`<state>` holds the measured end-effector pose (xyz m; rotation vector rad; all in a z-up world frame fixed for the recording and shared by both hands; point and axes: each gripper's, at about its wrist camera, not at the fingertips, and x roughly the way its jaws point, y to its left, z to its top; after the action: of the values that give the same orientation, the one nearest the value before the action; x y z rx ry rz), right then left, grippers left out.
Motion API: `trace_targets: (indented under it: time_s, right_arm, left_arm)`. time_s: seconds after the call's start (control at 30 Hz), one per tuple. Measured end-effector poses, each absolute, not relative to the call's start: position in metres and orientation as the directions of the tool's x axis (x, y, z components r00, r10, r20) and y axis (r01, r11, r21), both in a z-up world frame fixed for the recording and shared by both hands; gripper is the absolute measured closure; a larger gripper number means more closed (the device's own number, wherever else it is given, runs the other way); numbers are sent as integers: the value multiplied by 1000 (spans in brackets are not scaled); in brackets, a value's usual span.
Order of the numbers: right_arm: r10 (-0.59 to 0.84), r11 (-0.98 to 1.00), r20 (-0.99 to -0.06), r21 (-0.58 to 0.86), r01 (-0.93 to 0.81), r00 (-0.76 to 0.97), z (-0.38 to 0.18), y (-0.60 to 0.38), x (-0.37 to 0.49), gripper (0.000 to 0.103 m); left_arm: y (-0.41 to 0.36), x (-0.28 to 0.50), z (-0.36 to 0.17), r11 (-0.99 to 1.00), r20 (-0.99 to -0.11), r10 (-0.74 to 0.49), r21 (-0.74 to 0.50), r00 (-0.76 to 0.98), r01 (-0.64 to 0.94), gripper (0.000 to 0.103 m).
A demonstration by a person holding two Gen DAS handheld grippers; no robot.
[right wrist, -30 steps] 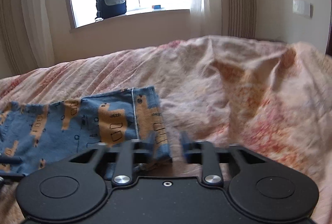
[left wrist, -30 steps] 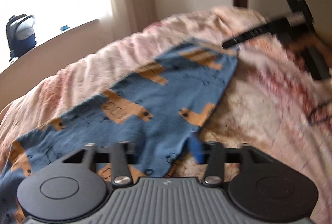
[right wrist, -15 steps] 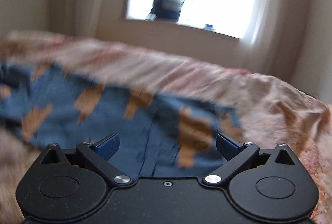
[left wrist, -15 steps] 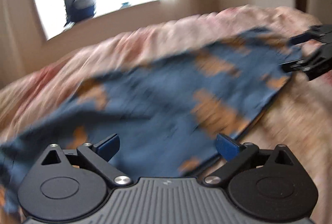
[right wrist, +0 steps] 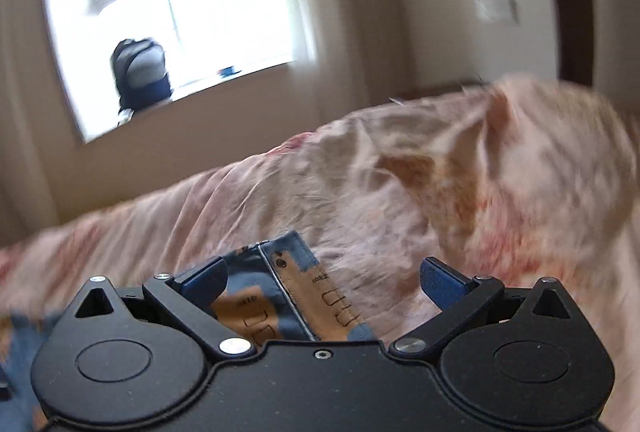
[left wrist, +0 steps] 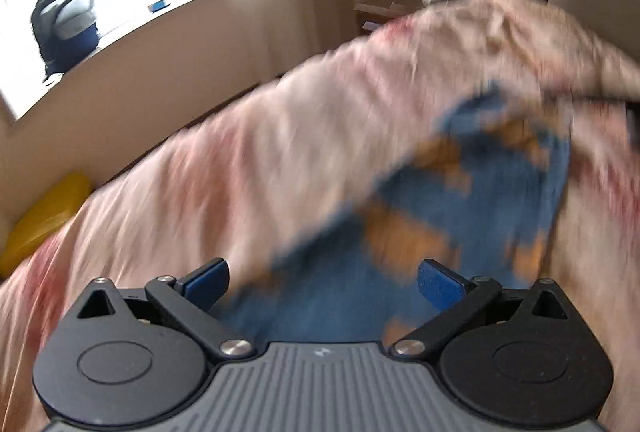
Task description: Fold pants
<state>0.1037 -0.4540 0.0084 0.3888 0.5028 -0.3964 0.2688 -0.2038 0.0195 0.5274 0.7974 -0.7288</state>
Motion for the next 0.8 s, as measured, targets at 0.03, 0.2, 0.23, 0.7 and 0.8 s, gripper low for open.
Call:
trace_targets:
  time_s: [0.03,0.2,0.23,0.7,0.8]
  right_arm:
    - [-245,850,-551,273,450,797,1,-459,102,1]
    - [-171,774,-563,432,464,809,-24,-479,84,2]
    - [-162,777,-555,438,452,816,-28,-479,84,2]
    - [-109,787,-444,508,350,889,-46,-479,66,34]
    - [-103,766,-459,530,365,882,-47,-482,64,43]
  left_arm:
    - [-223,279,18,636,-768,-413,142,489,759,0]
    - [-301,296,-9,597,-727,-511,83,458,798,0]
    - [-314,295,-13,560,-742,-522,74,421,825,0]
    - [-433,325,-61,361,-777,-580,23,244,932,1]
    - [-433,336,-57,339,-772,-612,-60,172,939,2]
